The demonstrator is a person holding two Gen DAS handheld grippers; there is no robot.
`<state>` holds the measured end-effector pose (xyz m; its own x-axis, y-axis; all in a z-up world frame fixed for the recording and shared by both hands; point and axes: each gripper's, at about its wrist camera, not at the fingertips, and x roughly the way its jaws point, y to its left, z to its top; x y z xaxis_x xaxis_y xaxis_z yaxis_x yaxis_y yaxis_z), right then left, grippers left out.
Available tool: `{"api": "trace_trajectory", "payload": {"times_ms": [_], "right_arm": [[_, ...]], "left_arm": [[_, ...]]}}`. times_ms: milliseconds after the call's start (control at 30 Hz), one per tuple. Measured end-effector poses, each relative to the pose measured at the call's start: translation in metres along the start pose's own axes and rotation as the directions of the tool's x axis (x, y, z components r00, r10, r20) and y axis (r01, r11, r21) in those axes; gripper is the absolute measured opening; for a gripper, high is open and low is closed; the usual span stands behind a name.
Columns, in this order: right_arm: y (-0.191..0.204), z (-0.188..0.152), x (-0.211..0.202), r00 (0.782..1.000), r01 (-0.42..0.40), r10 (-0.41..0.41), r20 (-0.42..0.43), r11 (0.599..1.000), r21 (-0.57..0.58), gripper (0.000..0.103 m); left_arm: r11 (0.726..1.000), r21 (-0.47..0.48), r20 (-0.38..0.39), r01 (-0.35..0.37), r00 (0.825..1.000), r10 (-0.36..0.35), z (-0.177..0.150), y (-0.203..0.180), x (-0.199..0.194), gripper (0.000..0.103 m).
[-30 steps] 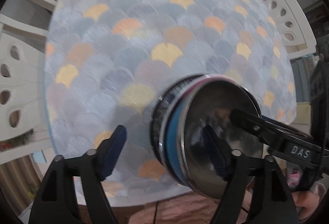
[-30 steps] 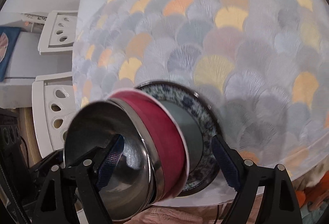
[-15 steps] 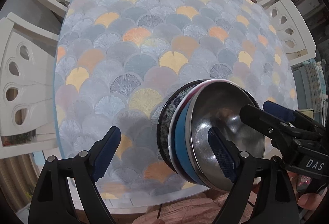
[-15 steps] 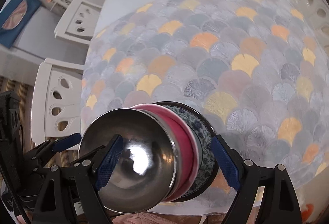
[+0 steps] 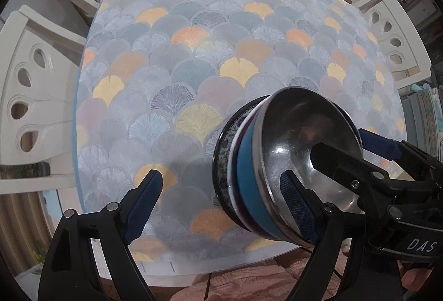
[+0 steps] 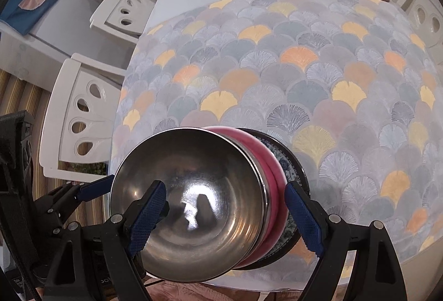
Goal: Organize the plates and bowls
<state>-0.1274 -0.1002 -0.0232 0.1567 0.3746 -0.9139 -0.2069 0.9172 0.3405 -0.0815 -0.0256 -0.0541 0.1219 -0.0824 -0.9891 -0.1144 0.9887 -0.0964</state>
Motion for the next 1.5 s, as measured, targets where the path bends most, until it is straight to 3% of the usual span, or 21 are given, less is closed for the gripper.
{"api": "trace_trajectory", "payload": {"times_ms": [1500], "right_arm": [[-0.0004,-0.0044,0.0065,1.0,-0.013,0.013,-0.003,1.0,0.023,0.086]], "left_arm": [[0.999,-0.036,0.0,-0.034,0.999,0.034,-0.0038,0.0032,0.0024,0.087]]}}
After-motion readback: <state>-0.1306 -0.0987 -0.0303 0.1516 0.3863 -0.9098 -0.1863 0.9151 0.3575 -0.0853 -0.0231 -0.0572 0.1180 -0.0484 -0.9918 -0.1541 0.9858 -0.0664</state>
